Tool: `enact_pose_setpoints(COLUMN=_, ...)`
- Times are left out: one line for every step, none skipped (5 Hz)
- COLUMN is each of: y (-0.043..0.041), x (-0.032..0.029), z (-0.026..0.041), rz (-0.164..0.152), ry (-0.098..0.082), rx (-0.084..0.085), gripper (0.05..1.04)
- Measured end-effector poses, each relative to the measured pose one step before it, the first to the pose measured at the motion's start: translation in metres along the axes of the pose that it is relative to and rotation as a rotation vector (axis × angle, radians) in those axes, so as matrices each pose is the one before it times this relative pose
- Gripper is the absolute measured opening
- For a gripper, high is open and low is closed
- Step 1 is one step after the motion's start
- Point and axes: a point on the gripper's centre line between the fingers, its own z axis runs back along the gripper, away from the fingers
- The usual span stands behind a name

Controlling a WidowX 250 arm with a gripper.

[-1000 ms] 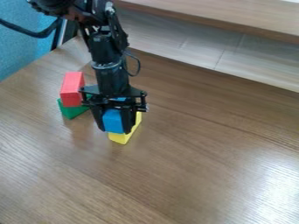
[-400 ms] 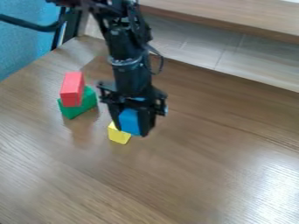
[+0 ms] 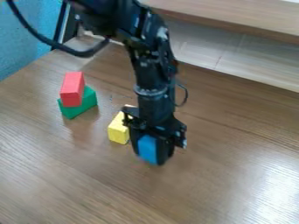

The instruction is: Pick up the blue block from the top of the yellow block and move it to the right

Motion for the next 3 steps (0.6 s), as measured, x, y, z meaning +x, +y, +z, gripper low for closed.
enact_pose_setpoints(y=-0.00849, x=0.00208, z=-0.01277, rz=-0.0248, ry=0.0217, rx=0.0164, gripper=0.599)
enact_pose_setpoints(y=-0.00696, x=0.00681, z=-0.00141, rz=-0.0215, ry=-0.0095, rx=0.0079, gripper=0.645)
enact_pose_setpoints(y=-0.00031, x=-0.00041, z=0.00041, rz=0.0004, ry=0.0017, rx=0.0011, gripper=0.932)
